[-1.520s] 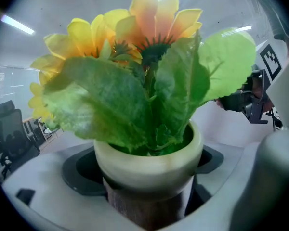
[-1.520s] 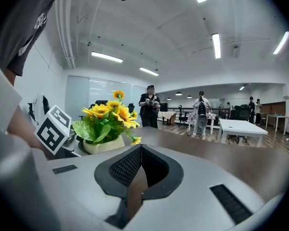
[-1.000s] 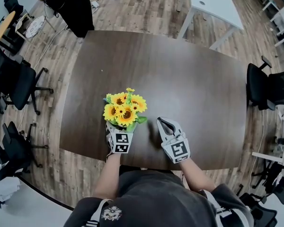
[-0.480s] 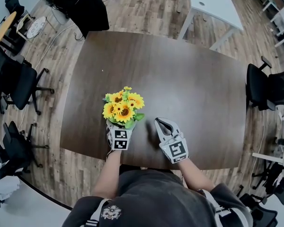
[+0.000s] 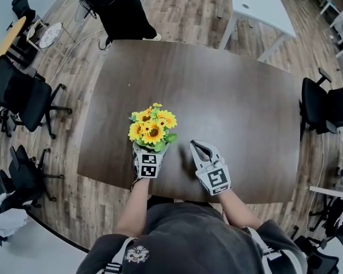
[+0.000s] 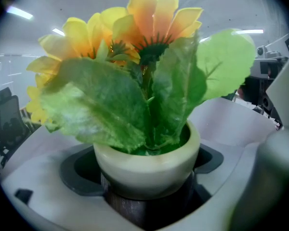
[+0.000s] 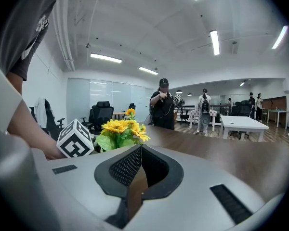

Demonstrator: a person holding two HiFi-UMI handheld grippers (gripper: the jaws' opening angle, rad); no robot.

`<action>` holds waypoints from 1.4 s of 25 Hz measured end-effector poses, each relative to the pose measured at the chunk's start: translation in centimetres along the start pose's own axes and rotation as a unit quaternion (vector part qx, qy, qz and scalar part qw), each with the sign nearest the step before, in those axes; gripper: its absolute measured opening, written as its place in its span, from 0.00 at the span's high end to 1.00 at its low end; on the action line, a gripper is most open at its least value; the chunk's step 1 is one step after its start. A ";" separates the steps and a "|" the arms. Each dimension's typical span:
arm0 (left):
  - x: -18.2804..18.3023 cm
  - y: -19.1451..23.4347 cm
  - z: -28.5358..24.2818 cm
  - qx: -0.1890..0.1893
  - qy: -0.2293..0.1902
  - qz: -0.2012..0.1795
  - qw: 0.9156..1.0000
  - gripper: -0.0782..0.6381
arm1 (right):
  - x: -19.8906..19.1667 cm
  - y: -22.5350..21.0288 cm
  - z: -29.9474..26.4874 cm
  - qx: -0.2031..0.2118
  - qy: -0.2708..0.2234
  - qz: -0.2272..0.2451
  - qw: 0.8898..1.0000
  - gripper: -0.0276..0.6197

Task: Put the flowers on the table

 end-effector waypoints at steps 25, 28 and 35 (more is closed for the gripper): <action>8.0 -5.0 16.2 0.137 -0.169 -0.064 0.974 0.88 | 4.7 2.7 4.2 0.028 -0.081 0.025 0.996 0.92; 8.9 -5.5 16.8 0.133 -0.180 -0.063 0.973 0.88 | 5.4 3.1 5.1 0.019 -0.078 0.031 0.996 0.92; 10.0 -6.5 17.5 0.133 -0.190 -0.070 0.970 0.88 | 6.4 2.8 6.8 -0.015 -0.105 0.041 0.994 0.92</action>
Point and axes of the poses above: the fingertips, and each gripper's own axes: z backward along the fingers, y to its left, x out of its top, the point moved 10 cm from there along z, backward along the fingers, and after that the axes turned 7 degrees about -y, right-handed, at the moved point
